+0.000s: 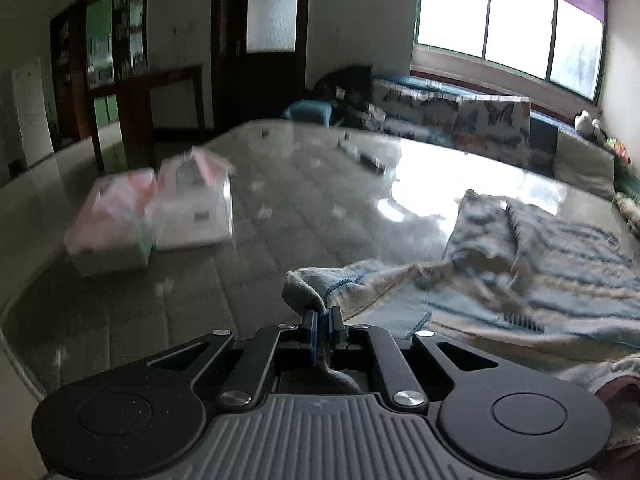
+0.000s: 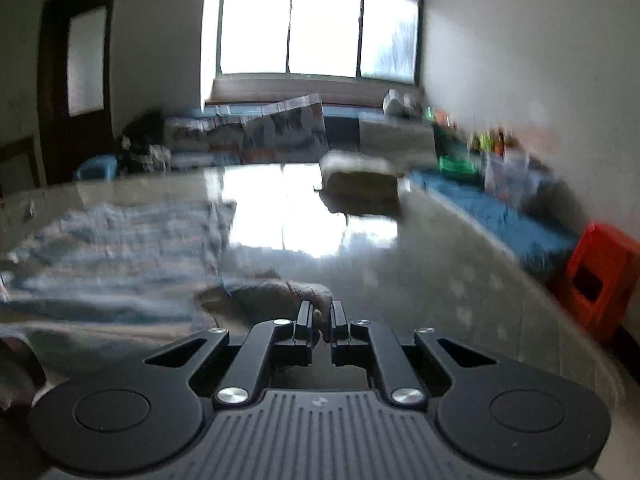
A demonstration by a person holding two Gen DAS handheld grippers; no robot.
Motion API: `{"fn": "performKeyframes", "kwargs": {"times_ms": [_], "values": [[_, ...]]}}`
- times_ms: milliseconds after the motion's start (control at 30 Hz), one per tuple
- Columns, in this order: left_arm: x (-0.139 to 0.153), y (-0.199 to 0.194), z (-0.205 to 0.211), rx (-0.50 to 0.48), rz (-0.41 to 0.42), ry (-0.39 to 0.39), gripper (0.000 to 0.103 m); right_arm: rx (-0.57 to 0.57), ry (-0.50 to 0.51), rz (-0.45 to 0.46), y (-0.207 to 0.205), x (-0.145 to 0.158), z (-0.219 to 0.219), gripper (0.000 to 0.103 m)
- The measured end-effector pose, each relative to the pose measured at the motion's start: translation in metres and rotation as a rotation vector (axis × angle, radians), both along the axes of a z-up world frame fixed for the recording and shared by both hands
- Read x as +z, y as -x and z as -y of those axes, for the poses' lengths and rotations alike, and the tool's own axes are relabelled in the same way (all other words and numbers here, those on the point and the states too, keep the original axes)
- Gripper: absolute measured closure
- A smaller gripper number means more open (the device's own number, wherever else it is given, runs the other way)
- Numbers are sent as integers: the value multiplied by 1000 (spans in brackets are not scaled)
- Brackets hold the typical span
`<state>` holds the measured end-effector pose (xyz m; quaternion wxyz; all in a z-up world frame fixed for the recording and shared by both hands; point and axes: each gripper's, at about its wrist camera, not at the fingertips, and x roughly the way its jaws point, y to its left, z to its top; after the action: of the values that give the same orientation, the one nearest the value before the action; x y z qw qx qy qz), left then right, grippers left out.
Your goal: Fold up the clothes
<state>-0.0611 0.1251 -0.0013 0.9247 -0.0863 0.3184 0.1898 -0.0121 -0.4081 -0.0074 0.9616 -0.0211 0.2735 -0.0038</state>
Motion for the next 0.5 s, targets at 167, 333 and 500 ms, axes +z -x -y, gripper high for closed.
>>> {"fn": "performKeyframes", "kwargs": {"times_ms": [167,333,500], "values": [[-15,1,-4,6,-72,-1,97,-20,-12,-124,7,-24,7,96],[-16,4,-14,38,-98,-27,91,-26,-33,-175,10,-21,16,87],[-4,-1,-20,44,-69,-52,84,-36,-21,-166,-1,-7,25,82]]}}
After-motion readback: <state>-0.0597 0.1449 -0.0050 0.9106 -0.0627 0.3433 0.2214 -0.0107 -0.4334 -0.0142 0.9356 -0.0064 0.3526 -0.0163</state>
